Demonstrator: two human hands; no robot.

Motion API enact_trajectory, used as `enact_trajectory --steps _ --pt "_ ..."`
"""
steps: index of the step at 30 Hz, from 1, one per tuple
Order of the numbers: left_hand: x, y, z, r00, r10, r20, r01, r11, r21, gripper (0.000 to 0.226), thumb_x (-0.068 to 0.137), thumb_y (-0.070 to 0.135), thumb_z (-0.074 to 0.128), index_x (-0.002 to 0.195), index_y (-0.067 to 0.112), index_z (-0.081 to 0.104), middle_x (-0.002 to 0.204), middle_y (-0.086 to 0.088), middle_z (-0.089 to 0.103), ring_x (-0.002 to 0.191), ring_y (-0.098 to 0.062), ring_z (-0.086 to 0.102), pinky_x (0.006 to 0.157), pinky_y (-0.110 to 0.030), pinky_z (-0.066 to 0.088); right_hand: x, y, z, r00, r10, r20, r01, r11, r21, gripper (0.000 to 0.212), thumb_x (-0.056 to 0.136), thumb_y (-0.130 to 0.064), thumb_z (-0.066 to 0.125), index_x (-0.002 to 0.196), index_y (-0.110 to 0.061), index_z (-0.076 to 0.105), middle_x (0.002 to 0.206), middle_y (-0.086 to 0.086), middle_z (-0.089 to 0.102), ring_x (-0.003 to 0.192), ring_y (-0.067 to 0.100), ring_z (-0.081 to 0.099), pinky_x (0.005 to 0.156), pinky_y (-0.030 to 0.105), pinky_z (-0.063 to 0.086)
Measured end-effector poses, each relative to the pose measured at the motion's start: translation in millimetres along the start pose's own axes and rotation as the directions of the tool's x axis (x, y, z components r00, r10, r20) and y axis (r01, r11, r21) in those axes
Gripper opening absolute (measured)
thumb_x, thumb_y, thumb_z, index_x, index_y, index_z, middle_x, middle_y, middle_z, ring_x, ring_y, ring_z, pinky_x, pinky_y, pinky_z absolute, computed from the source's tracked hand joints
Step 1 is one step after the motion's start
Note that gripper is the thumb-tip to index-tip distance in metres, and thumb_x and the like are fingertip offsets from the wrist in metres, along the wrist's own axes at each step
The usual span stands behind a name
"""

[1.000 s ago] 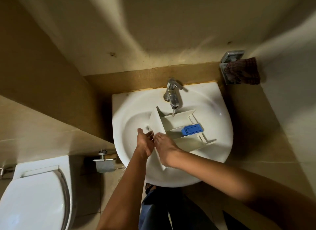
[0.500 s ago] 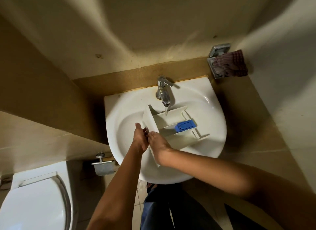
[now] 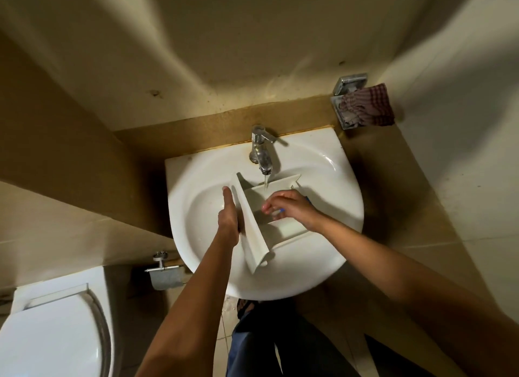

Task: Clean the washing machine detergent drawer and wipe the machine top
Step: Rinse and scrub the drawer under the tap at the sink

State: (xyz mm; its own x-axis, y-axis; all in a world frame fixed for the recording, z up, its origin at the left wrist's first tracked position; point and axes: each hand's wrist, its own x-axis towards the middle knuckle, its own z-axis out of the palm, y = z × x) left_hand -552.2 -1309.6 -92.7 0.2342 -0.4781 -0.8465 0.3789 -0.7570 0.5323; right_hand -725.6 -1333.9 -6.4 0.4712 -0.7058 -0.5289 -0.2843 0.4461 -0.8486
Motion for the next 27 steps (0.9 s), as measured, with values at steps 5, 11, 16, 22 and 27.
enact_trajectory --steps 5,11,16,22,27 --pt "-33 8 23 0.992 0.036 -0.119 -0.015 0.985 0.173 0.133 0.038 0.097 0.042 0.129 0.001 0.052 0.125 -0.019 0.061 0.109 -0.038 0.061 0.094 -0.048 0.051 60 12 2 0.939 0.263 -0.220 -0.009 0.662 0.750 0.023 0.101 -0.008 0.041 0.087 -0.005 0.059 0.085 0.008 0.064 0.084 0.018 0.060 0.073 0.022 0.053" --pt "-38 6 34 0.965 0.171 -0.200 -0.084 0.920 0.383 0.100 0.082 0.079 0.039 0.134 -0.005 0.044 0.134 -0.024 0.052 0.119 -0.041 0.053 0.103 -0.049 0.043 83 0 5 0.928 0.360 -0.099 -0.063 0.413 0.908 0.022 0.100 -0.006 0.038 0.086 0.001 0.054 0.076 0.010 0.056 0.068 0.015 0.053 0.047 0.017 0.051" --pt "-42 5 33 0.956 0.210 -0.206 -0.115 0.911 0.395 0.100 0.082 0.080 0.034 0.134 -0.005 0.045 0.132 -0.025 0.055 0.115 -0.041 0.055 0.101 -0.049 0.045 85 -1 2 0.935 0.350 -0.055 -0.076 0.348 0.934 0.020 0.098 0.002 0.038 0.088 0.005 0.055 0.081 0.013 0.055 0.071 0.017 0.053 0.046 0.018 0.051" --pt "-41 12 37 0.960 0.151 -0.236 -0.048 0.919 0.392 0.088 0.091 0.071 0.033 0.139 -0.003 0.038 0.139 -0.024 0.047 0.125 -0.039 0.048 0.105 -0.044 0.041 62 1 2 0.947 0.313 0.074 -0.264 0.627 0.733 0.024 0.097 -0.007 0.045 0.078 -0.005 0.059 0.067 0.006 0.066 0.059 0.013 0.065 0.054 0.020 0.054" --pt "-42 14 44 0.963 0.014 -0.270 0.060 0.962 0.265 0.088 0.086 0.074 0.037 0.142 0.007 0.035 0.142 -0.021 0.043 0.127 -0.042 0.043 0.107 -0.053 0.036 36 27 11 0.993 0.049 -0.104 -0.102 0.791 -0.604 0.020 0.090 -0.011 0.045 0.084 -0.002 0.062 0.092 0.017 0.067 0.085 0.030 0.063 0.069 0.033 0.048"
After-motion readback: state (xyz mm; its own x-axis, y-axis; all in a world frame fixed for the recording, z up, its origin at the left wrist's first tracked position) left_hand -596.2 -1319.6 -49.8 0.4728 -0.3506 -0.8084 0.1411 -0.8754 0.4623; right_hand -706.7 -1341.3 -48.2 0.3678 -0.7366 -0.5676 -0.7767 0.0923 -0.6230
